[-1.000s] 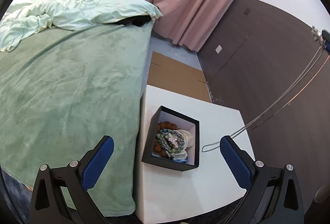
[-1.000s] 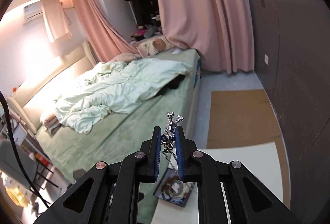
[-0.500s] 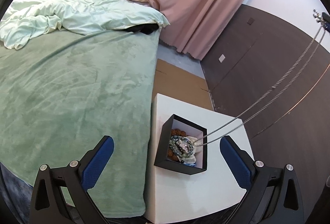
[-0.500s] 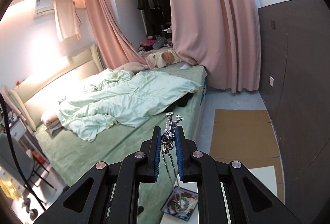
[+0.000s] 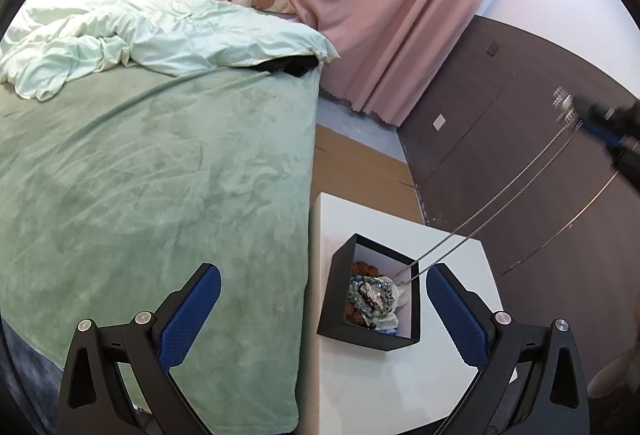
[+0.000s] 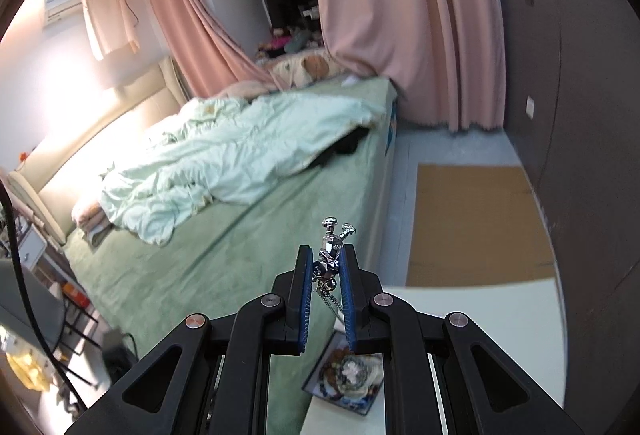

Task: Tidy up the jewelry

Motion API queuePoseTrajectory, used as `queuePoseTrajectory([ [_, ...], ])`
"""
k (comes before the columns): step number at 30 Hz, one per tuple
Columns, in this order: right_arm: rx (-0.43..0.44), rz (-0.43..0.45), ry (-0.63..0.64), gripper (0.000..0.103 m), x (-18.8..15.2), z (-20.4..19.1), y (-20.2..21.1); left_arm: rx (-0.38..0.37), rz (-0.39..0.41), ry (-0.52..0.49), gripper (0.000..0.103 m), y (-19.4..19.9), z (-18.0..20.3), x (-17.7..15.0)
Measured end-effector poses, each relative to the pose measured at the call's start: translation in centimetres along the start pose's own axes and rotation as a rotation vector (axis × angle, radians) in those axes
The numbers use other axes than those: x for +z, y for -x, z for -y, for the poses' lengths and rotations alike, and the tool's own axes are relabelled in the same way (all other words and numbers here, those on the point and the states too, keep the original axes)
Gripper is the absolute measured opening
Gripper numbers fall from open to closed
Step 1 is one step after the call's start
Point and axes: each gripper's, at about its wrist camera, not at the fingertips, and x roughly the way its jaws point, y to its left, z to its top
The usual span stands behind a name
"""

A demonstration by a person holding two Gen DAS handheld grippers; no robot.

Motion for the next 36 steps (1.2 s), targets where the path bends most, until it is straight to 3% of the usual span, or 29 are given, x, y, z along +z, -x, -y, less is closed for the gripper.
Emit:
queuePoseTrajectory([
  [13, 0.008, -0.148, -0.117, 0.015, -6.2, 4.5, -7.5, 0.023, 0.037, 0.022, 0.102, -0.6, -1.5, -0.5],
  [21, 0.095, -0.214, -0.204, 0.017, -9.0, 7.0, -10.6, 0.038, 0.087, 0.019, 0.101, -0.1, -1.3, -0.6],
  [22, 0.105, -0.22, -0.214, 0.027, -9.3, 7.2, -10.7, 0.025, 0.09, 0.03, 0.101, -0.1, -1.3, -0.6],
  [23, 0.116, -0.223, -0.232, 0.046, -9.5, 7.7, -10.6, 0.011, 0.086, 0.044, 0.102, 0.0, -1.3, -0.7],
  [25, 0.127, -0.196, -0.244, 0.057, -9.9, 8.2, -9.8, 0.011, 0.077, 0.049, 0.102, -0.2, -1.0, -0.7],
  [33, 0.132, -0.122, -0.285, 0.059, -12.6, 10.0, -5.1, 0.072, 0.121, -0.097, 0.102, 0.6, 2.9, -1.7],
  [36, 0.136, -0.107, -0.295, 0.074, -13.9, 10.5, -3.6, 0.068, 0.128, -0.13, 0.102, 1.0, 4.2, -2.3],
])
